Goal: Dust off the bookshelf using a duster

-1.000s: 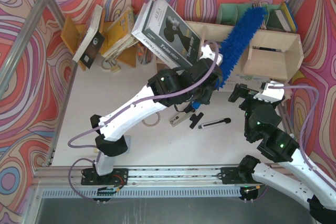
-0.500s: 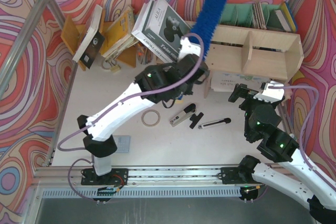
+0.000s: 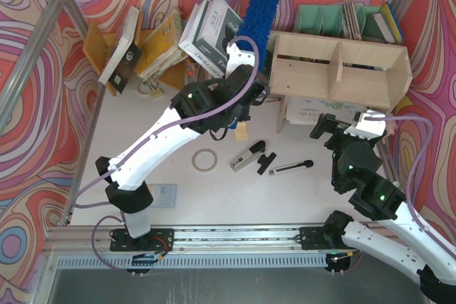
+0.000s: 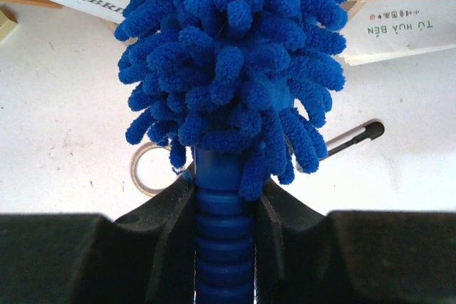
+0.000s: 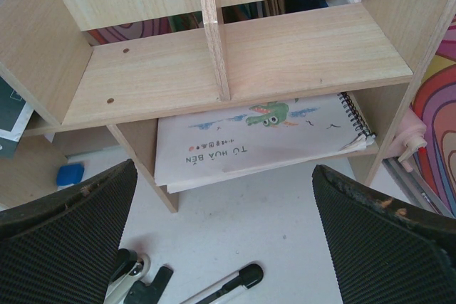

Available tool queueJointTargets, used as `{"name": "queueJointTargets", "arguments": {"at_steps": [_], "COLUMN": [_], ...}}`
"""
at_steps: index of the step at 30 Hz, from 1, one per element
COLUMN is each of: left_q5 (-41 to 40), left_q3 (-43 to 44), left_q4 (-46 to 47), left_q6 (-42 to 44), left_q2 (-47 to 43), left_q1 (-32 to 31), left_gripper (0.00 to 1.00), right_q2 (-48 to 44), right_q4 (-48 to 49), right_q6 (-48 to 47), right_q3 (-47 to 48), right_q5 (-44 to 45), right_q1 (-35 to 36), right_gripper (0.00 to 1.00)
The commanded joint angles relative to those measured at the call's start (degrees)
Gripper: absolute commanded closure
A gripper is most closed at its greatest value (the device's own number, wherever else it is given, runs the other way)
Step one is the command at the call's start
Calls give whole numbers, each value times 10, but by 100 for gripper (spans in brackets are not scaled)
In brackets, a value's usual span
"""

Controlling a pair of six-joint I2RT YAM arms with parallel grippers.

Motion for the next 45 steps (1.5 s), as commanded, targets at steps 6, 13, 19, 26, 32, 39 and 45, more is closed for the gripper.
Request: {"name": "queueJointTargets", "arguments": {"at_steps": [6,13,19,26,32,39,45], "left_q5": [77,112,173,183,150,89,-17], "left_q3": [15,60,65,23,6,7,-18], "left_q4": [25,35,69,140,148,149,164], "left_q6": [-16,4,30,93,99,110,126], "left_q2": [40,71,75,48,36,26,-14], "left_q1": [-2,-40,-78,-115,-116,-116,-100], "left_gripper": [100,100,100,100,100,100,100], "right_q2": [-3,-2,-6,-17,-24,-25,-33], "right_q4": [26,22,19,19,22,21,22], "right_q6": [-3,-2,-1,4,2,4,5], "right_q3": [-8,-9,-8,-11,-12,-13,-13], "right_q5": [14,17,21,26,27,27,23], "right_q1": [0,0,0,0,0,0,0], "right_gripper": [1,1,1,1,1,1,1]}}
